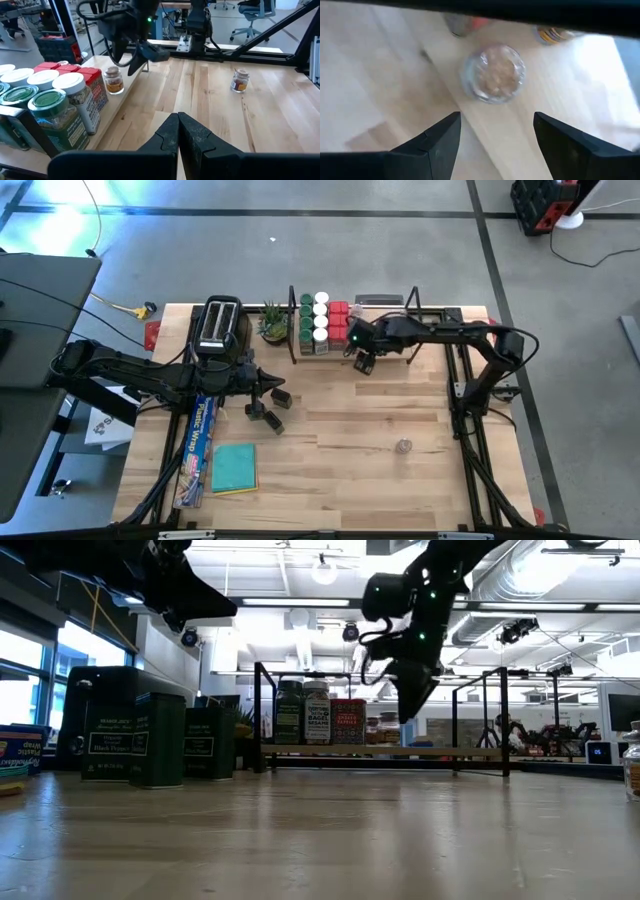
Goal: Shelf spices
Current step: Put the top brown seasoning bottle on the shelf aligned with the other brown seasoning bottles, then put the brown seasoning bottle on the shelf aligned with the other brown seasoning bottles
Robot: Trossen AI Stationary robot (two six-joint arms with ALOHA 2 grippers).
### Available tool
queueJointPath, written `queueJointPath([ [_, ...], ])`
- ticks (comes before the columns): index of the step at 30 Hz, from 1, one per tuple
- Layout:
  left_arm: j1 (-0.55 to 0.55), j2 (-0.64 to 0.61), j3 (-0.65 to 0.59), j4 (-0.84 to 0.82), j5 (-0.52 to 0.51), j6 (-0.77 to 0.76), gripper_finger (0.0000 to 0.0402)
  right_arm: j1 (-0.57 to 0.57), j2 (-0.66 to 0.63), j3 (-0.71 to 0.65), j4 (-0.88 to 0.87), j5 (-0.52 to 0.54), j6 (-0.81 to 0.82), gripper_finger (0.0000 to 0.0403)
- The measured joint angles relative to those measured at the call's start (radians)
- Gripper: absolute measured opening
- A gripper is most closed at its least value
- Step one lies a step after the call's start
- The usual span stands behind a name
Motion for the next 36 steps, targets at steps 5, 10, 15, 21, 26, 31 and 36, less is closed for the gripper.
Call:
queueJointPath([
  [5, 0.000, 0.000, 0.000, 0.001, 0.000, 0.000, 0.0000, 0.010, -0.001, -0.050, 0.060, -0.031, 0.043, 0.0245],
  [10, 0.000, 0.000, 0.000, 0.003, 0.000, 0.001, 0.0000, 0.010, 0.000, -0.070, 0.105, -0.097, 0.056, 0.0224],
  [15, 0.000, 0.000, 0.000, 0.006, -0.002, 0.001, 0.0000, -0.009, 0.001, -0.071, 0.172, -0.144, 0.055, 0.0156],
  [21, 0.000, 0.000, 0.000, 0.006, -0.005, 0.001, 0.0000, -0.065, 0.003, -0.071, 0.253, -0.159, 0.066, 0.0091],
  [26, 0.000, 0.000, 0.000, 0.006, -0.005, 0.002, 0.0000, -0.089, 0.003, -0.071, 0.290, -0.160, 0.081, 0.0079],
  [31, 0.000, 0.000, 0.000, 0.006, -0.005, 0.002, 0.0000, -0.080, -0.024, -0.054, 0.213, -0.159, 0.080, 0.0078],
  [36, 0.000, 0.000, 0.000, 0.006, -0.005, 0.002, 0.0000, -0.013, -0.150, -0.047, 0.115, -0.155, 0.071, 0.0078],
])
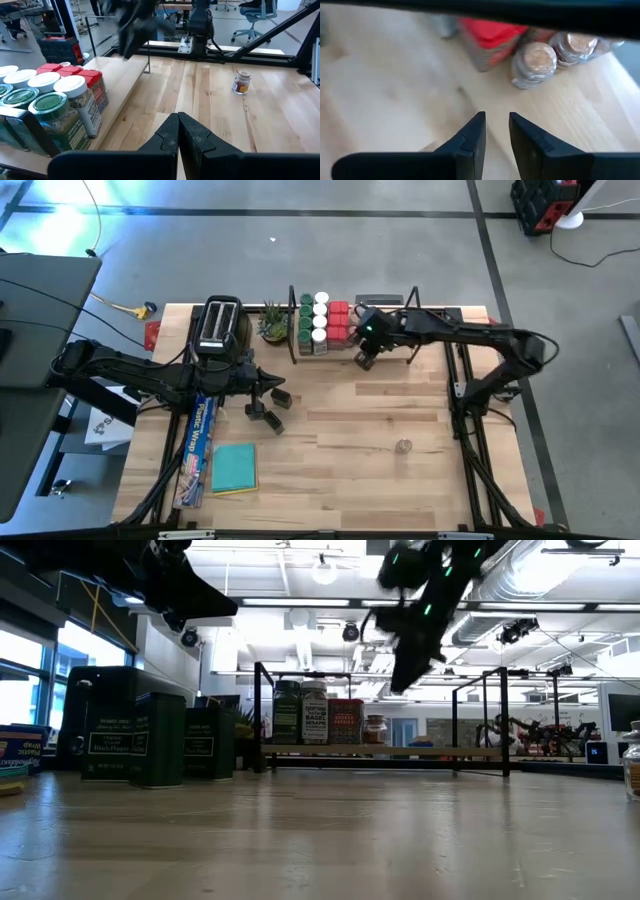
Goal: Shelf spices
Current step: Put the brown seasoning bottle on the shelf aligned with the other brown seasoning bottles
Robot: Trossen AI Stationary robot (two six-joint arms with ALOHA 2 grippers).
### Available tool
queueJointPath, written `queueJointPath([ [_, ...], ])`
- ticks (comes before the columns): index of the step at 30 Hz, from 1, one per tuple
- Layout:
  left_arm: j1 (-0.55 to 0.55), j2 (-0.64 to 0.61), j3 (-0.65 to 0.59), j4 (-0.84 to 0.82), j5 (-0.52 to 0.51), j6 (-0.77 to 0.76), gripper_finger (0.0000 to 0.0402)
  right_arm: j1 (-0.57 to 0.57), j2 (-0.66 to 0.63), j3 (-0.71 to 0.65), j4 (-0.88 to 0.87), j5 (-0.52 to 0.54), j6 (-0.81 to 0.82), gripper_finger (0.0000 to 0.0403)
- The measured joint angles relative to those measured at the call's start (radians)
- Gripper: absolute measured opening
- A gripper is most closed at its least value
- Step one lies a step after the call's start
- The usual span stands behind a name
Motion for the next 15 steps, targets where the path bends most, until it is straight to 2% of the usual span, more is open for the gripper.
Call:
queueJointPath([
  [4, 0.000, 0.000, 0.000, -0.001, 0.000, 0.000, 0.0000, 0.146, -0.151, -0.004, -0.089, 0.020, -0.015, 0.0078],
  [8, -0.003, 0.000, 0.000, -0.006, 0.000, -0.001, 0.0000, 0.379, -0.294, -0.078, -0.115, 0.023, 0.012, 0.0078],
  [11, -0.010, 0.000, 0.000, -0.007, -0.001, 0.000, 0.0000, 0.558, -0.373, -0.196, -0.103, -0.018, 0.175, 0.0078],
  [15, -0.011, 0.000, 0.000, -0.008, 0.000, 0.000, 0.0000, 0.747, -0.419, -0.354, -0.054, -0.181, 0.481, 0.0081],
])
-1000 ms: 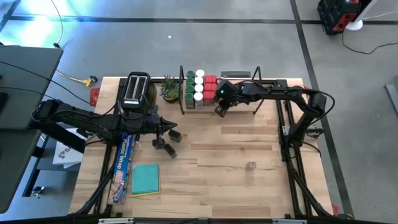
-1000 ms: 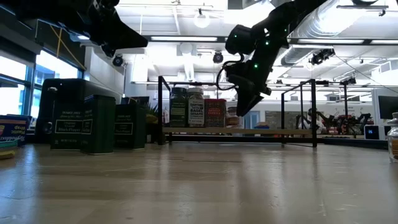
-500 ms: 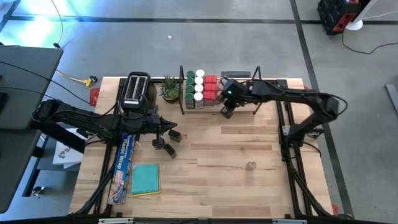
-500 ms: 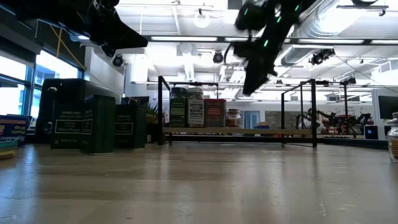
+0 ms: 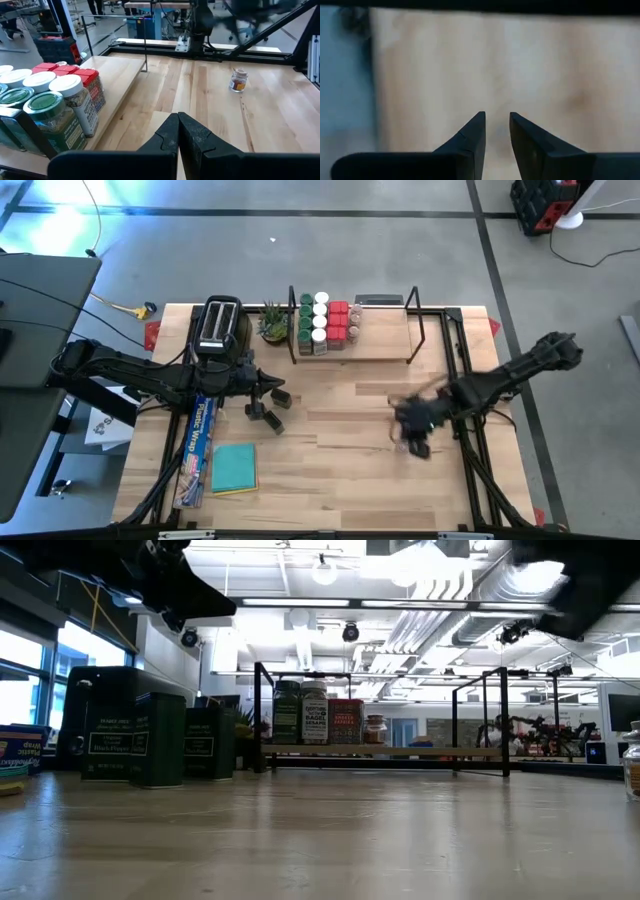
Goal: Shelf spices
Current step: Put the brown seasoning bottle on the shelf aligned with the other brown seasoning bottles
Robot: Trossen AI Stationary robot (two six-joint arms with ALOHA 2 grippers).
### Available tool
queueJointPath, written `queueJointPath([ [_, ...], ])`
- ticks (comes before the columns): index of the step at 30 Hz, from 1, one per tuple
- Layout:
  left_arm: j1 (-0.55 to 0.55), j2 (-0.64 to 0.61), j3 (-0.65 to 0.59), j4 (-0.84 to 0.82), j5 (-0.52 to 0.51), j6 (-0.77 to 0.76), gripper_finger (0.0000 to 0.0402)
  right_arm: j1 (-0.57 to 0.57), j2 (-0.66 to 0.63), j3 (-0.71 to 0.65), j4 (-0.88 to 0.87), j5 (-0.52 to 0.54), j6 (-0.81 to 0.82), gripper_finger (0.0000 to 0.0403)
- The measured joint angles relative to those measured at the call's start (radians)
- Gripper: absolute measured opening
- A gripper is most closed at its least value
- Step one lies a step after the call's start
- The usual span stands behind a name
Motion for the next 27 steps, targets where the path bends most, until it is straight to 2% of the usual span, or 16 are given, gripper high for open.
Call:
queueJointPath([
  [3, 0.001, 0.000, 0.000, 0.003, -0.002, 0.008, 0.0000, 0.084, -0.004, -0.081, 0.085, -0.196, 0.136, 0.0089],
  [7, 0.000, 0.000, 0.000, 0.008, -0.018, 0.025, 0.0000, 0.132, -0.004, -0.145, 0.135, -0.177, 0.317, 0.0092],
  [11, 0.001, 0.000, 0.000, 0.008, -0.040, 0.026, 0.0000, 0.149, -0.004, -0.179, 0.142, -0.178, 0.386, 0.0092],
  [17, 0.002, 0.000, 0.000, 0.007, -0.041, 0.027, 0.0000, 0.139, -0.004, -0.185, 0.056, -0.176, 0.381, 0.0108],
  [21, 0.002, 0.000, 0.000, 0.004, -0.051, 0.027, 0.0000, 0.145, -0.004, -0.185, 0.058, -0.106, 0.313, 0.0163],
  [27, 0.002, 0.000, 0.000, -0.001, -0.051, 0.027, 0.0000, 0.183, 0.024, -0.185, 0.065, 0.035, 0.107, 0.0253],
])
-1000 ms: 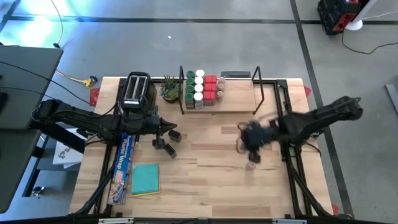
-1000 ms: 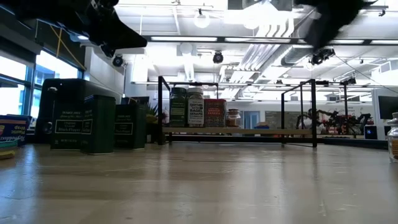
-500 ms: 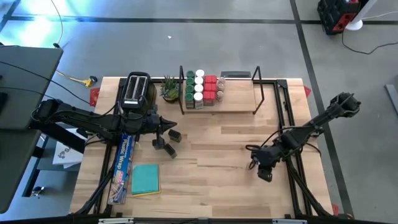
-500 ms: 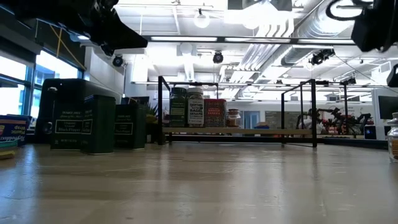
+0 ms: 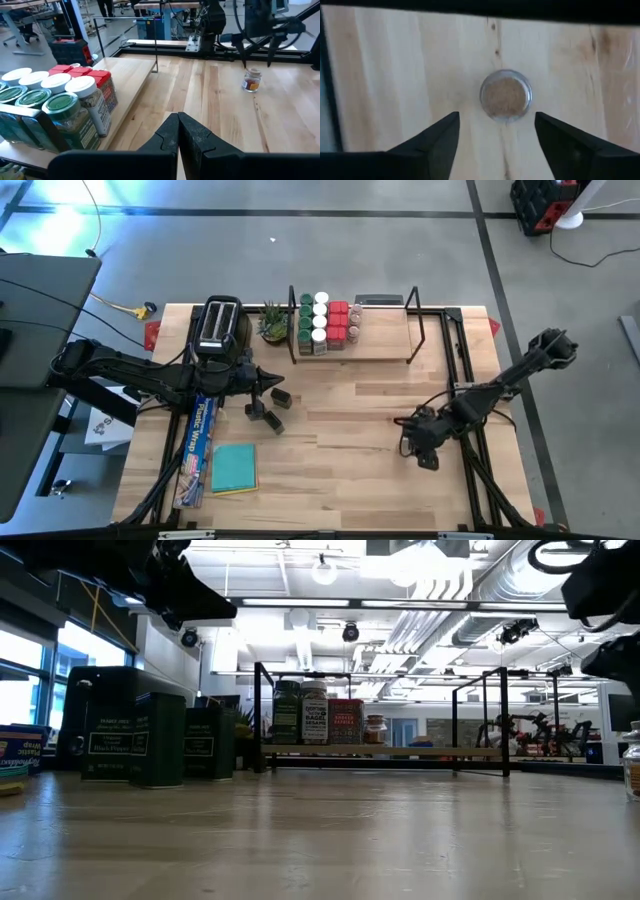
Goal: Shelf spices
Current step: Put the brown seasoning bottle on the shelf aligned with the other brown seasoning bottles
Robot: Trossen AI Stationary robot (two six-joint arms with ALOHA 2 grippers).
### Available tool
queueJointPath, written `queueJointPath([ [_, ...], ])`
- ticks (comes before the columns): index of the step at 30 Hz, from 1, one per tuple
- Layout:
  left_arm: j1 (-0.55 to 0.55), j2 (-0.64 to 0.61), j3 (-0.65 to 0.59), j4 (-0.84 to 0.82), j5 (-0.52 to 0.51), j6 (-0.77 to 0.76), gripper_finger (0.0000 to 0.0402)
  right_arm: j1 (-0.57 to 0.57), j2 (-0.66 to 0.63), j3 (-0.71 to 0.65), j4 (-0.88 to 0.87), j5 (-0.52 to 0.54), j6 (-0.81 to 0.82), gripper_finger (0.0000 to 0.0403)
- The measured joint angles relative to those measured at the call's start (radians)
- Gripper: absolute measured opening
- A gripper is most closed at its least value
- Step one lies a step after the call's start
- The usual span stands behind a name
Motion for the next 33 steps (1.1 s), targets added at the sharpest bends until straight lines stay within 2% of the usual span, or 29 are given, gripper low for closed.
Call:
queueJointPath([
  [4, 0.000, 0.000, 0.000, -0.002, 0.003, -0.001, 0.0000, 0.030, 0.069, 0.000, 0.046, 0.055, -0.081, 0.0265],
  [8, 0.000, 0.000, 0.000, -0.004, 0.005, -0.001, 0.0000, 0.044, 0.141, 0.000, 0.099, 0.138, -0.089, 0.0265],
  [13, 0.000, 0.000, 0.000, -0.003, 0.005, -0.002, 0.0000, 0.044, 0.203, 0.000, 0.157, 0.150, -0.089, 0.0261],
  [16, 0.000, 0.000, 0.000, -0.001, 0.005, -0.002, 0.0000, 0.043, 0.228, 0.000, 0.186, 0.153, -0.087, 0.0238],
  [20, 0.000, 0.000, 0.000, 0.000, 0.005, -0.002, 0.0000, 0.014, 0.235, 0.003, 0.234, 0.200, -0.077, 0.0179],
  [21, 0.000, 0.000, 0.000, 0.000, 0.005, -0.002, 0.0000, -0.007, 0.235, 0.014, 0.229, 0.222, -0.072, 0.0164],
  [25, 0.000, 0.000, 0.000, 0.002, 0.000, -0.002, 0.0000, -0.153, 0.234, 0.089, 0.216, 0.289, -0.166, 0.0161],
  [30, 0.000, 0.000, 0.000, 0.001, -0.003, -0.002, 0.0000, -0.441, 0.241, 0.194, 0.222, 0.304, -0.379, 0.0161],
  [33, 0.000, 0.000, 0.000, 0.001, -0.003, -0.002, 0.0000, -0.614, 0.260, 0.241, 0.231, 0.270, -0.514, 0.0161],
])
